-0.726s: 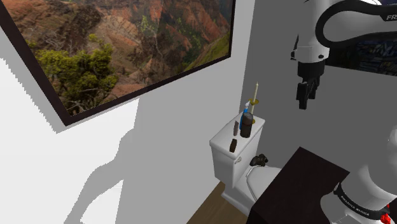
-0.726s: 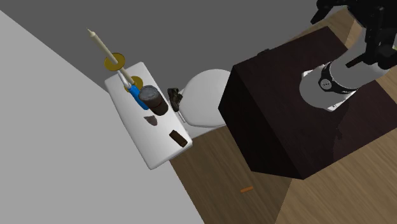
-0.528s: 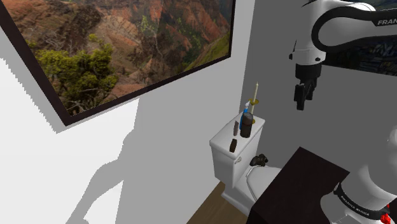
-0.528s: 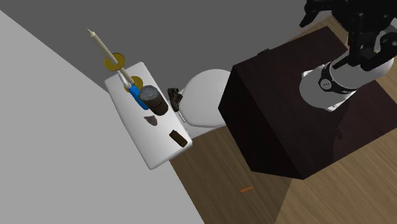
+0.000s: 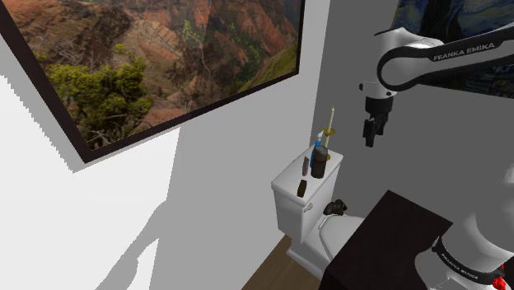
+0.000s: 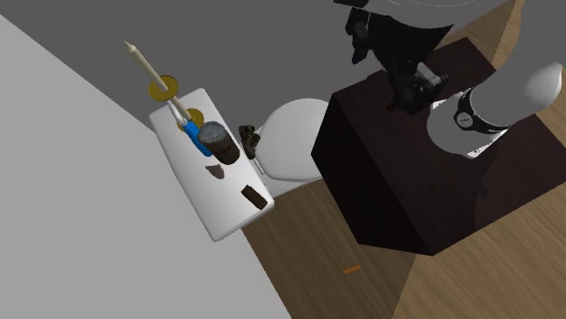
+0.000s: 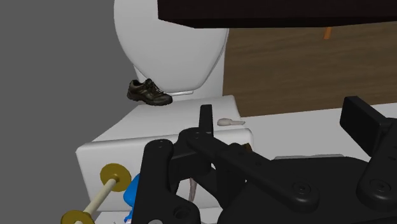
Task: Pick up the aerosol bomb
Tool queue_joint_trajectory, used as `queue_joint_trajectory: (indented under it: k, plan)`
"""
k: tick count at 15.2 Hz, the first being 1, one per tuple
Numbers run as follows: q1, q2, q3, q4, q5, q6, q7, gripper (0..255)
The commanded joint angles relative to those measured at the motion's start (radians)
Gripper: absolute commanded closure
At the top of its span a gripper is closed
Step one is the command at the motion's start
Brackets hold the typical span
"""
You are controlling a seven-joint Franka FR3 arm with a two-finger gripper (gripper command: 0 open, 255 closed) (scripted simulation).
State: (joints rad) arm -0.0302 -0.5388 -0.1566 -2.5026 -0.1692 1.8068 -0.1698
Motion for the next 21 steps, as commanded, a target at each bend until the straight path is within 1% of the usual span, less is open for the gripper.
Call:
queue_joint_trajectory:
  k: [1,6,10,16,21]
  plan:
    - [-0.002,0.059,-0.02,0.001,-0.008,0.078,-0.021,0]
    - [-0.007,0.23,-0.075,0.035,-0.012,0.255,-0.087,0]
    - [-0.008,0.379,-0.112,0.089,0.01,0.382,-0.149,0]
    - [-0.019,0.612,-0.14,0.211,0.093,0.534,-0.264,0]
    - [-0.053,0.806,-0.128,0.351,0.186,0.617,-0.365,0]
